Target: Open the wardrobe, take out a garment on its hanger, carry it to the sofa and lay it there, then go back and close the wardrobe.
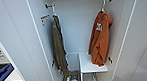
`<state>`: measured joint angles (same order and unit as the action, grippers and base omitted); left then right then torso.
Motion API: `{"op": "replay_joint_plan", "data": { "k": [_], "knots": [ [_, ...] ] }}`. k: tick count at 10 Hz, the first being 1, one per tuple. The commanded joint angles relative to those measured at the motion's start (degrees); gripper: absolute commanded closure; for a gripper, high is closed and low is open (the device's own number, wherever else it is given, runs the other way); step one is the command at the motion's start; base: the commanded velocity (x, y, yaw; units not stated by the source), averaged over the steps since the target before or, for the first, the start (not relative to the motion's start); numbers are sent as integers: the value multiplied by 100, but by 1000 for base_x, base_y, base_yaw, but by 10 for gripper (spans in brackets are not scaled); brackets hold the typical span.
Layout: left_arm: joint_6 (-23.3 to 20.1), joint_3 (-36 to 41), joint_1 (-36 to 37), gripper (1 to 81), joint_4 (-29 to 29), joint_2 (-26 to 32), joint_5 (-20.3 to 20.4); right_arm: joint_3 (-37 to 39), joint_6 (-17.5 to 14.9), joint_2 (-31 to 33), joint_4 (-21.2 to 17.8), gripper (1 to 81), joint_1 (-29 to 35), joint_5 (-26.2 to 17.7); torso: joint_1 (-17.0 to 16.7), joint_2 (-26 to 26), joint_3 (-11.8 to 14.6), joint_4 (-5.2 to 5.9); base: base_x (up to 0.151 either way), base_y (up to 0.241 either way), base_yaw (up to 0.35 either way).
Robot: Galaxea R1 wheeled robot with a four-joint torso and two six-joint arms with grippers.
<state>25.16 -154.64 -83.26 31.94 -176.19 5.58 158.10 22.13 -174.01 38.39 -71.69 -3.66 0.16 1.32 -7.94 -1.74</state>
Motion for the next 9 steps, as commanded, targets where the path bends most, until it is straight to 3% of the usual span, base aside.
{"op": "replay_joint_plan", "data": {
  "k": [1, 3, 6, 9],
  "knots": [
    [-38, 39, 130, 10, 76, 30, -233, -315, 37, 284, -865, 10, -200, -91, 0, 0, 0, 0, 0, 0, 0],
    [-38, 39, 68, 10, 76, 75, -233, -464, 37, 434, -1281, 10, -605, -4, 0, 0, 0, 0, 0, 0, 0],
    [-46, 135, -238, 10, 283, 145, -224, -905, 37, 769, -1387, 10, -1176, 278, -2, 0, 2, 0, 0, 0, 0],
    [-38, 162, -511, 10, 507, 268, 233, -1099, 37, 744, -1492, 10, -1477, 236, -2, 2, 4, 0, 0, 0, 0]
  ]
}}
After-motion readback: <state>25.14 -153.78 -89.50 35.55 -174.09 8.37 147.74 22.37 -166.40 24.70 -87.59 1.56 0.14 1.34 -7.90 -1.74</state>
